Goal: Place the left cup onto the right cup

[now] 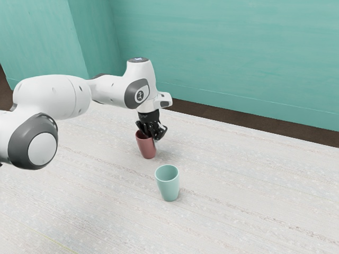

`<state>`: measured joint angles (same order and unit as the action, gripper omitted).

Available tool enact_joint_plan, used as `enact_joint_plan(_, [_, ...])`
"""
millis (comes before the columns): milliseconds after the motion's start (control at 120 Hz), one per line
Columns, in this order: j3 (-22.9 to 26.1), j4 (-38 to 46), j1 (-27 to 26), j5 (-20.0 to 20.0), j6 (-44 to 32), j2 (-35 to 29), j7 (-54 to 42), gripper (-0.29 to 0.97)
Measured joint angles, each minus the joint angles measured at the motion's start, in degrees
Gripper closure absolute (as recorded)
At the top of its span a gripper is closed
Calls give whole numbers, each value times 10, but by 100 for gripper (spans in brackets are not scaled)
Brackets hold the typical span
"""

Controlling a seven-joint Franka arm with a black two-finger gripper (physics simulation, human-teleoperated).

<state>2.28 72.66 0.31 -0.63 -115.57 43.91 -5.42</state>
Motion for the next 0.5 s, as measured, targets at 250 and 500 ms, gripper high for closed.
enact_joint_plan(250, [0,0,-1,2,0,0,7,76])
enact_joint_plan(500, [0,0,-1,4,-1,-1,15,79])
